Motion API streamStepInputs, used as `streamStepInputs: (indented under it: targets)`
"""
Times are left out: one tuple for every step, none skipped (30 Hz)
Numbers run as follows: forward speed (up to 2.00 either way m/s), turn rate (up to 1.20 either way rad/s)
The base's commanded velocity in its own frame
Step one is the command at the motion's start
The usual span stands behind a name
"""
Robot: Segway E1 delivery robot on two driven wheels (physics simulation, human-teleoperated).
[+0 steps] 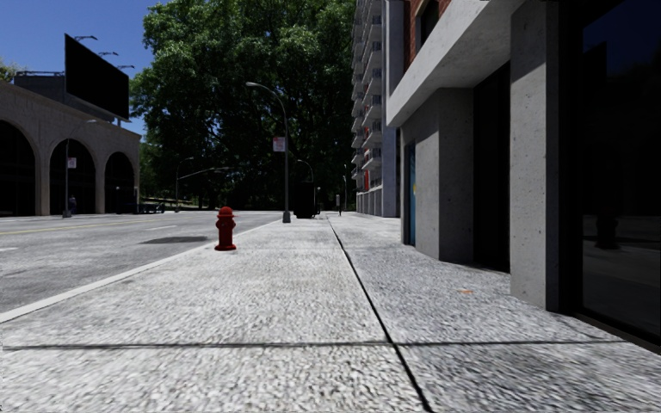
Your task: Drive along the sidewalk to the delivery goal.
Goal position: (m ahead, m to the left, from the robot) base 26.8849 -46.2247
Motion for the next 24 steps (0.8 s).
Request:
streamStepInputs:
  targets:
    - [2.0, 0.0]
    - [2.0, 0.0]
    - [2.0, 0.0]
    - [2.0, 0.0]
    - [2.0, 0.0]
    - [2.0, 0.0]
    - [2.0, 0.0]
    - [2.0, 0.0]
    - [2.0, 0.0]
    - [2.0, 0.0]
    - [2.0, 0.0]
    - [2.0, 0.0]
    - [2.0, 0.0]
    - [2.0, 0.0]
    - [2.0, 0.0]
    - [2.0, 0.0]
    - [2.0, 0.0]
    - [2.0, 0.0]
    - [2.0, 0.0]
    - [2.0, 0.0]
    - [2.0, 0.0]
    - [2.0, 0.0]
    - [2.0, 0.0]
    - [2.0, 0.0]
